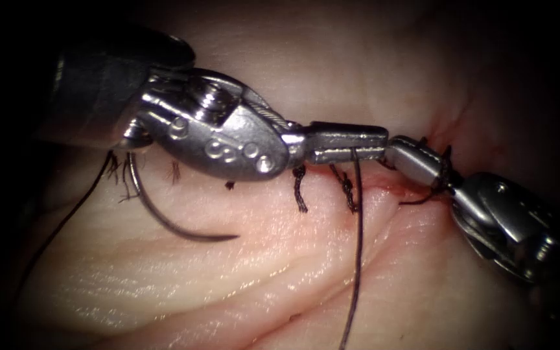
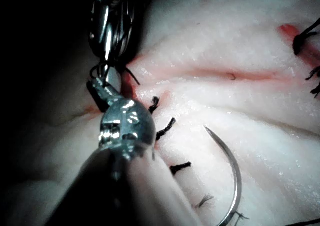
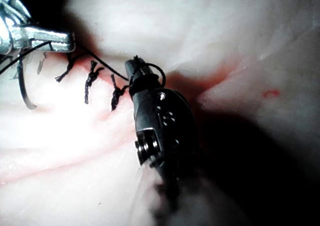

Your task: Wound Closure

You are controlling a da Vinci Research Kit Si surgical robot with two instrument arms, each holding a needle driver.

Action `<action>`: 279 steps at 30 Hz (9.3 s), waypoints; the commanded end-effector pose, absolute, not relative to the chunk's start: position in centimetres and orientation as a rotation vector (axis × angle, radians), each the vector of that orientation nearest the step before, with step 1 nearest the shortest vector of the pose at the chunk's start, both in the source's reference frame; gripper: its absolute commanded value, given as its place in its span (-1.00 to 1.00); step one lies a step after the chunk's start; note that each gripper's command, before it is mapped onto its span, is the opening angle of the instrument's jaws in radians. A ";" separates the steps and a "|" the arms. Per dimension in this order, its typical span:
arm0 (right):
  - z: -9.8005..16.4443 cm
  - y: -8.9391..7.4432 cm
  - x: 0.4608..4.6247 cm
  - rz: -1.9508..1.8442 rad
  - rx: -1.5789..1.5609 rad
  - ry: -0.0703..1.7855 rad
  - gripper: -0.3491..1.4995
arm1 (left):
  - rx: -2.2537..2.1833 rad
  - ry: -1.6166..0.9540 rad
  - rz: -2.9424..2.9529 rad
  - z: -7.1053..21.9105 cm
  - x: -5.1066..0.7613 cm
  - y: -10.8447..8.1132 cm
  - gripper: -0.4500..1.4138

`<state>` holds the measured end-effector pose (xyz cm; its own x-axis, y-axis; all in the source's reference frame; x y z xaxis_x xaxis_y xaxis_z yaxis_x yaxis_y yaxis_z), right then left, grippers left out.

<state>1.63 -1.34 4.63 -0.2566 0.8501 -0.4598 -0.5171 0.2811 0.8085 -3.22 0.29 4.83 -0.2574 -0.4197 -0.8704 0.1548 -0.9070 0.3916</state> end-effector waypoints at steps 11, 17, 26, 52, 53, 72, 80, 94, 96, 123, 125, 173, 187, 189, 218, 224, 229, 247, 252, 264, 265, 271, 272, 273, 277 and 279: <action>4.7 -1.5 1.76 1.568 0.553 1.174 -1.00 | 1.581 -0.352 -2.304 4.8 -2.84 1.1 -1.00; 4.7 -1.6 1.62 1.538 0.528 1.234 -1.00 | 1.563 -0.379 -2.379 4.9 -2.52 1.6 -1.00; 4.6 -1.8 1.63 1.067 0.086 1.298 -1.00 | 1.580 -0.380 -2.484 5.4 -2.52 2.1 -1.00; 4.1 -2.2 1.94 0.673 -0.172 1.331 -1.00 | 1.573 -0.709 -2.659 5.9 -2.52 3.2 -1.00; 4.1 -2.2 1.94 0.673 -0.172 1.331 -1.00 | 1.573 -0.709 -2.659 5.9 -2.52 3.2 -1.00; 4.5 -2.7 1.85 0.525 -0.175 1.224 -1.00 | 1.539 -0.866 -2.657 5.8 -2.47 3.5 -1.00; 4.3 -2.6 1.86 0.541 -0.193 1.237 -1.00 | 1.610 -0.855 -2.587 5.7 -2.53 3.4 -1.00; 3.9 -2.4 1.79 0.576 -0.179 1.291 0.58 | 2.224 -0.418 -2.269 4.9 -2.83 2.4 -1.00; 3.9 -2.3 1.77 0.557 -0.174 1.305 0.58 | 2.255 -0.388 -2.245 4.9 -2.85 2.3 -1.00; 4.4 -1.2 2.18 0.275 0.120 1.323 -1.00 | 2.521 0.223 -1.820 3.9 -3.15 -0.1 -1.00; 4.4 -1.1 2.20 0.294 0.106 1.358 -1.00 | 2.480 0.288 -1.831 4.0 -3.13 -0.3 -1.00; 4.2 -1.4 2.08 -0.761 0.567 1.109 0.60 | 2.087 0.297 -2.254 5.3 -3.27 0.4 -1.00; 4.5 -1.3 1.92 -0.849 0.518 0.943 0.58 | 2.083 0.321 -2.265 5.2 -3.19 0.3 -1.00; 4.5 -1.3 1.90 -0.848 0.518 0.941 0.47 | 2.093 0.316 -2.270 5.2 -3.20 0.2 -1.00; 4.5 -0.6 1.76 -0.669 0.650 1.142 -1.00 | 1.983 0.433 -2.245 4.9 -3.74 -1.5 -1.00; 4.7 -0.3 1.81 -0.575 0.645 1.145 -1.00 | 2.002 0.507 -2.161 4.2 -3.96 -2.0 -1.00; 4.7 -0.2 1.85 -0.552 0.634 1.135 -1.00 | 2.005 0.551 -2.100 3.8 -4.06 -2.3 -1.00; 5.0 0.1 1.89 -0.420 0.492 1.056 -1.00 | 1.996 0.803 -1.926 3.6 -4.40 -3.4 -1.00; 5.0 0.0 1.89 -0.412 0.497 1.041 -1.00 | 1.988 0.821 -1.916 3.7 -4.40 -3.4 -1.00; 4.3 -0.3 1.71 -0.155 0.378 1.184 0.85 | 2.023 0.592 -1.995 3.1 -4.18 -2.2 -1.00; 4.3 -0.3 1.65 -0.149 0.345 1.201 0.85 | 2.020 0.571 -1.997 3.1 -4.15 -2.1 -1.00; 3.9 -0.4 1.13 0.012 0.088 1.252 0.47 | 1.966 0.455 -2.030 3.0 -3.92 -1.2 -1.00; 3.9 -0.5 1.12 0.009 0.094 1.256 0.12 | 1.969 0.445 -2.034 3.0 -3.89 -1.1 -1.00; 3.8 -0.6 1.11 0.000 0.098 1.262 -0.35 | 1.970 0.428 -2.035 3.0 -3.87 -1.0 -1.00; 3.9 -0.9 1.21 0.017 0.067 1.304 -1.00 | 1.952 0.338 -2.048 3.1 -3.73 -0.5 -1.00; 3.9 -1.0 1.32 0.009 0.054 1.303 -1.00 | 1.947 0.305 -2.050 3.1 -3.69 -0.4 -1.00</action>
<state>1.29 -1.04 3.90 0.2647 0.0312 -0.9638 0.0191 0.9991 0.0376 -3.59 -0.20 3.11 -0.0404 -0.0828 -0.9958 0.3441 -0.9368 0.0639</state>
